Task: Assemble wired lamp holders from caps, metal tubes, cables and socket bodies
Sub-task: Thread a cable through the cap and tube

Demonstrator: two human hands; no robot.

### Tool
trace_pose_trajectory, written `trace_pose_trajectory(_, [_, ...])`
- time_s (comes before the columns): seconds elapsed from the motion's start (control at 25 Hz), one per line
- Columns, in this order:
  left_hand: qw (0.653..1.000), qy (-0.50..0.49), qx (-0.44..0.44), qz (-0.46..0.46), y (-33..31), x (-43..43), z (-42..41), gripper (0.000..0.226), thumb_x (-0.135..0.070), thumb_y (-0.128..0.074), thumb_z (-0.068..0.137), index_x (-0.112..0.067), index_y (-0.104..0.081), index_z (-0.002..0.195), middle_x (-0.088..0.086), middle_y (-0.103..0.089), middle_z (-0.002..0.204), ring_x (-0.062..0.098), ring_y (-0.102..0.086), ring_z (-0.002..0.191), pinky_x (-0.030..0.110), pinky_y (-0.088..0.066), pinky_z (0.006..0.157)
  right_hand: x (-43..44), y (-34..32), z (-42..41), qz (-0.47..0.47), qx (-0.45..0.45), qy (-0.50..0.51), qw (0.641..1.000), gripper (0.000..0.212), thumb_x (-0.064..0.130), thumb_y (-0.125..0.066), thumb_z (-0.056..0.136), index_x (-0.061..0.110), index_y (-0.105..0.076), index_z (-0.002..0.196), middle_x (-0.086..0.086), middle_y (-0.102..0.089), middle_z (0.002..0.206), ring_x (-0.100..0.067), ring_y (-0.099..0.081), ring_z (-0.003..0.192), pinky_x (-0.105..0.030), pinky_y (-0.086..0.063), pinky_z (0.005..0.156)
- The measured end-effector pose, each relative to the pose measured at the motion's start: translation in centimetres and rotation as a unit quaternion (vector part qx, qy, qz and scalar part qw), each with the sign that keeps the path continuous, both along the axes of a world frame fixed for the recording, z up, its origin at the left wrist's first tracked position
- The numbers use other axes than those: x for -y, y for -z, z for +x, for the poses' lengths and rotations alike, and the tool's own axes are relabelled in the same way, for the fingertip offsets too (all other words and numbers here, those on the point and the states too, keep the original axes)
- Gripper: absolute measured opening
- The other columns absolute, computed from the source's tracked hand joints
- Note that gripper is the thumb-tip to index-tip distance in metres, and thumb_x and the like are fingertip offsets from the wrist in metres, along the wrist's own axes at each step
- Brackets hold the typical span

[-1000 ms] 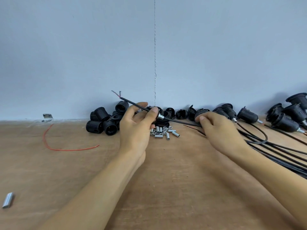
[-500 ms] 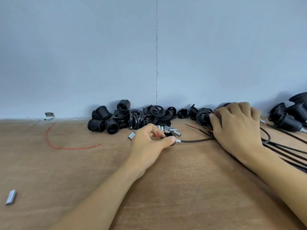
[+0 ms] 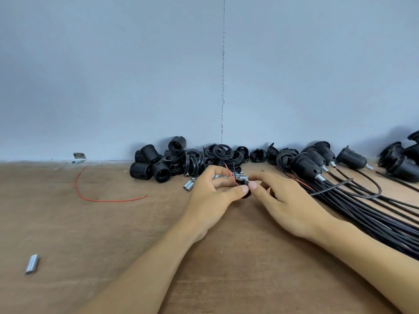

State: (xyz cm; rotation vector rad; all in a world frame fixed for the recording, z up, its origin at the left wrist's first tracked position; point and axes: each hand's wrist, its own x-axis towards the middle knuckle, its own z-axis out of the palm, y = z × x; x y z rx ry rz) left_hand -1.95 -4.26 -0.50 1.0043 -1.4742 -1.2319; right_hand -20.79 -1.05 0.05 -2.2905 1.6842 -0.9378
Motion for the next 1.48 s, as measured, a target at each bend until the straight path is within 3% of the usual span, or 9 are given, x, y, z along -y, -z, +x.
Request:
trace_pose_trajectory(0.2, [0.972, -0.038, 0.193, -0.129, 0.6, 0.0, 0.0, 0.030, -0.017, -0.083, 0.078, -0.028, -0.061, 0.096, -0.014, -0.074, 0.086, -0.006, -0.066, 0.077, 0.009, -0.044, 0.072, 0.0, 0.2, 0.3, -0.023, -0.060, 0.018, 0.998, 0.037, 0.050, -0.048, 0.096, 0.031, -0.061, 0.125, 0.018, -0.057, 0.100, -0.001, -0.050, 0.091, -0.028, -0.045, 0.087])
trace_pose_trajectory(0.36, [0.929, -0.072, 0.294, -0.215, 0.1, -0.1, 0.4, 0.029, -0.007, -0.061, 0.078, -0.026, -0.061, 0.100, -0.016, -0.063, 0.092, 0.003, -0.055, 0.079, 0.016, -0.041, 0.073, 0.1, 0.7, 1.8, -0.036, -0.039, -0.006, 0.999, 0.039, 0.036, -0.063, 0.093, 0.027, -0.059, 0.131, 0.012, -0.059, 0.114, -0.010, -0.053, 0.106, -0.034, -0.044, 0.097])
trace_pose_trajectory(0.52, [0.854, -0.259, 0.308, -0.330, -0.8, 0.2, 1.0, 0.036, 0.002, -0.060, 0.074, -0.018, -0.065, 0.103, -0.003, -0.064, 0.102, 0.021, -0.054, 0.097, 0.033, -0.042, 0.082, 0.0, 0.9, 1.8, -0.027, -0.070, -0.012, 0.997, 0.048, 0.032, -0.065, 0.094, 0.031, -0.052, 0.140, 0.011, -0.058, 0.124, -0.015, -0.051, 0.116, -0.036, -0.041, 0.102])
trace_pose_trajectory(0.64, [0.823, -0.350, 0.367, -0.256, -0.9, 1.5, 2.6, 0.043, -0.002, -0.060, 0.080, -0.019, -0.066, 0.119, 0.004, -0.058, 0.121, 0.029, -0.048, 0.115, 0.039, -0.035, 0.092, -0.1, 1.0, 1.6, -0.030, -0.074, -0.020, 0.997, 0.046, 0.040, -0.062, 0.095, 0.034, -0.051, 0.139, 0.015, -0.056, 0.123, -0.010, -0.049, 0.117, -0.035, -0.041, 0.103])
trace_pose_trajectory(0.92, [0.824, -0.425, 0.362, -0.095, -0.4, 3.7, 6.2, 0.050, -0.021, -0.068, 0.087, -0.020, -0.053, 0.135, 0.009, -0.044, 0.139, 0.031, -0.039, 0.130, 0.044, -0.030, 0.105, -0.1, 1.1, 1.3, -0.041, -0.064, -0.027, 0.997, 0.041, 0.039, -0.064, 0.094, 0.035, -0.054, 0.134, 0.021, -0.053, 0.117, -0.005, -0.049, 0.112, -0.029, -0.042, 0.099])
trace_pose_trajectory(1.04, [0.836, -0.410, 0.357, -0.076, -0.1, 4.2, 6.8, 0.045, -0.028, -0.069, 0.090, -0.020, -0.057, 0.133, 0.009, -0.045, 0.137, 0.031, -0.040, 0.131, 0.043, -0.030, 0.108, -0.1, 1.3, 1.3, -0.041, -0.069, -0.026, 0.996, 0.042, 0.041, -0.062, 0.094, 0.035, -0.053, 0.134, 0.020, -0.055, 0.118, -0.005, -0.049, 0.111, -0.028, -0.041, 0.098])
trace_pose_trajectory(1.2, [0.859, -0.393, 0.312, -0.097, 0.2, 4.5, 7.0, 0.035, -0.015, -0.066, 0.093, -0.014, -0.064, 0.128, 0.011, -0.045, 0.131, 0.031, -0.048, 0.121, 0.042, -0.042, 0.104, -0.2, 1.3, 1.3, -0.042, -0.073, -0.028, 0.996, 0.041, 0.041, -0.062, 0.094, 0.034, -0.053, 0.134, 0.019, -0.055, 0.117, -0.006, -0.049, 0.110, -0.030, -0.041, 0.098])
trace_pose_trajectory(1.36, [0.872, -0.391, 0.268, -0.119, 0.4, 4.9, 7.2, 0.034, 0.001, -0.060, 0.093, -0.008, -0.067, 0.125, 0.014, -0.047, 0.130, 0.030, -0.050, 0.119, 0.028, -0.037, 0.098, -0.2, 1.3, 1.3, -0.042, -0.074, -0.026, 0.996, 0.043, 0.041, -0.062, 0.094, 0.034, -0.053, 0.135, 0.016, -0.056, 0.122, -0.007, -0.049, 0.114, -0.029, -0.041, 0.100])
trace_pose_trajectory(1.48, [0.871, -0.401, 0.254, -0.126, 0.4, 5.0, 7.5, 0.032, 0.004, -0.060, 0.092, -0.007, -0.070, 0.120, 0.013, -0.052, 0.126, 0.028, -0.054, 0.113, 0.012, -0.027, 0.083, -0.2, 1.3, 1.3, -0.042, -0.070, -0.026, 0.996, 0.044, 0.041, -0.062, 0.094, 0.034, -0.053, 0.136, 0.016, -0.057, 0.122, -0.007, -0.049, 0.115, -0.030, -0.041, 0.101])
